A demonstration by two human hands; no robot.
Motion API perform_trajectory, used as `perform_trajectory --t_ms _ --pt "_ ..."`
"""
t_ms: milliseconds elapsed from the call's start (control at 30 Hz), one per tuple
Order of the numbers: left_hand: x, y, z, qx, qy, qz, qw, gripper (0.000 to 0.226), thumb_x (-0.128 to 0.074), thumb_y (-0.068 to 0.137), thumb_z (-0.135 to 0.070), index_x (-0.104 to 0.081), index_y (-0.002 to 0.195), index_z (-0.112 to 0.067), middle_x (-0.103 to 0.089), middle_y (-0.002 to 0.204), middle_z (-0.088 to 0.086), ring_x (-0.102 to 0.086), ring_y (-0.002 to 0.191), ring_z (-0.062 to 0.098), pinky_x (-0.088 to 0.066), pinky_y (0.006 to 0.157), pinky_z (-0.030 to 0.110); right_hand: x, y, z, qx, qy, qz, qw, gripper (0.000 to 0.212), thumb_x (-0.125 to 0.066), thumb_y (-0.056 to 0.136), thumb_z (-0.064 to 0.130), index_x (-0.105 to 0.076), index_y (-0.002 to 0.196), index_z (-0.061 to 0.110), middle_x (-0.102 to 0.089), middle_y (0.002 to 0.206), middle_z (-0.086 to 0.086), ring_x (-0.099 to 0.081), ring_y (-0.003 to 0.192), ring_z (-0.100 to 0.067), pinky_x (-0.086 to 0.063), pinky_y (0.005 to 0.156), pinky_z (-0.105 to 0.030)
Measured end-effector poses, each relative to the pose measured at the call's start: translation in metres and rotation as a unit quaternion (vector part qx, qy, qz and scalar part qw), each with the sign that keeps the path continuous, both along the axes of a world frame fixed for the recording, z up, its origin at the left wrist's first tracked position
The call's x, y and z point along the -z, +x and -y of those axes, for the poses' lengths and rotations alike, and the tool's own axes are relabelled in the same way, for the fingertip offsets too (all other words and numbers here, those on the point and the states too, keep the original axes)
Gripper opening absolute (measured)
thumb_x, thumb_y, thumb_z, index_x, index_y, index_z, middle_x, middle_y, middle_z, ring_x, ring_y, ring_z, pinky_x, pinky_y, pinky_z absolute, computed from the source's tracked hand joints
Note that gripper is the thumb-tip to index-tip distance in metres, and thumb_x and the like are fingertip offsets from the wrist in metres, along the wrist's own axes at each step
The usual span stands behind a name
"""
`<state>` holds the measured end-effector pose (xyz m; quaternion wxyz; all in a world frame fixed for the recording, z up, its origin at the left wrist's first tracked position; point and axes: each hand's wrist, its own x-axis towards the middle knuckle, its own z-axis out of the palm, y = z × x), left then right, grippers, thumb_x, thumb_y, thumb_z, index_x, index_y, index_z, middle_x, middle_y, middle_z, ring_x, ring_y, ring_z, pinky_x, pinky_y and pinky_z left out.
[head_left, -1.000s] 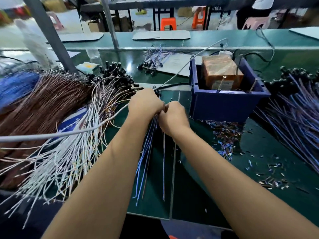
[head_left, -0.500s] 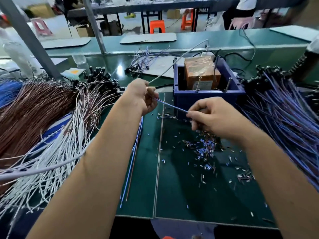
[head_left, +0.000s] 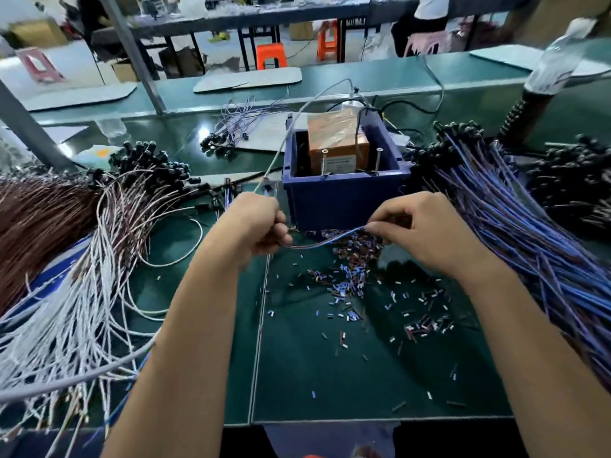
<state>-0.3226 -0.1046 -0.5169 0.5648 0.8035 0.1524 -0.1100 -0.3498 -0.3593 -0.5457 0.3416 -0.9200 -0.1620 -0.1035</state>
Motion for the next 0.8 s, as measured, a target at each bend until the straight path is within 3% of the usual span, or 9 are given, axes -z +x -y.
perform_trajectory --t_ms 100,200,333,433,500,633,800 --pt "0.006 -0.003 -0.007 -0.058 -0.011 0.037 0.998 0.033 -0.037 0.105 -0.014 -0.051 0.074 -0.015 -0.055 0.040 -0.004 -0.057 0.035 0.009 -0.041 0.056 0.023 0.007 0.002 -0.009 -0.026 0.031 -0.004 0.999 0.009 -0.080 0.091 0.032 -0.079 0.083 0.027 -0.072 0.070 0.012 -0.065 0.067 -0.003 -0.048 0.066 -0.017" --pt "0.006 -0.009 -0.010 -0.067 -0.053 0.168 0.982 0.037 -0.041 0.107 -0.018 -0.052 0.072 -0.014 -0.053 0.042 -0.005 -0.055 0.039 0.013 -0.043 0.053 0.025 0.012 0.005 -0.017 -0.028 0.035 -0.002 0.999 0.009 -0.077 0.093 0.029 -0.079 0.085 0.026 -0.071 0.069 0.013 -0.065 0.067 -0.001 -0.046 0.065 -0.016" --pt "-0.001 -0.024 0.009 0.067 -0.069 0.357 0.929 0.039 -0.046 0.107 -0.026 -0.050 0.070 -0.014 -0.047 0.047 -0.003 -0.049 0.040 0.017 -0.041 0.043 0.025 0.014 0.004 -0.029 -0.044 0.040 0.092 0.994 0.006 -0.077 0.095 0.023 -0.080 0.092 0.019 -0.074 0.081 0.010 -0.067 0.075 -0.005 -0.054 0.072 -0.029" --pt "0.003 -0.029 0.038 0.136 0.113 0.453 0.874 0.035 -0.049 0.106 -0.028 -0.058 0.078 -0.009 -0.061 0.067 0.005 -0.053 0.055 0.025 -0.045 0.051 0.040 0.015 0.003 -0.036 -0.044 0.046 0.189 0.980 0.010 -0.075 0.097 0.021 -0.080 0.098 0.013 -0.072 0.088 0.004 -0.067 0.079 -0.014 -0.055 0.073 -0.035" --pt "0.009 -0.031 0.055 0.136 0.228 0.508 0.819 0.031 -0.050 0.107 -0.025 -0.059 0.085 -0.006 -0.061 0.081 0.004 -0.055 0.070 0.028 -0.046 0.061 0.044 0.016 0.002 -0.036 -0.033 0.079 0.222 0.971 0.011 -0.073 0.098 0.017 -0.079 0.099 0.009 -0.070 0.086 0.005 -0.064 0.077 -0.009 -0.052 0.072 -0.026" --pt "0.023 -0.030 0.068 0.161 0.279 0.528 0.786 0.025 -0.046 0.109 -0.028 -0.057 0.093 -0.012 -0.063 0.081 -0.003 -0.060 0.073 0.027 -0.047 0.060 0.043 0.026 -0.002 -0.030 -0.007 0.135 0.199 0.971 0.010 -0.070 0.098 0.008 -0.077 0.090 0.008 -0.060 0.077 0.023 -0.058 0.069 0.004 -0.039 0.066 -0.013" --pt "0.041 -0.021 0.061 0.135 0.302 0.531 0.781 0.031 -0.045 0.110 -0.032 -0.059 0.091 -0.013 -0.061 0.082 -0.003 -0.057 0.069 0.025 -0.043 0.055 0.042 0.028 -0.005 -0.019 0.000 0.174 0.124 0.977 0.015 -0.081 0.090 0.022 -0.080 0.103 0.015 -0.078 0.089 0.011 -0.074 0.082 -0.003 -0.056 0.075 -0.019"
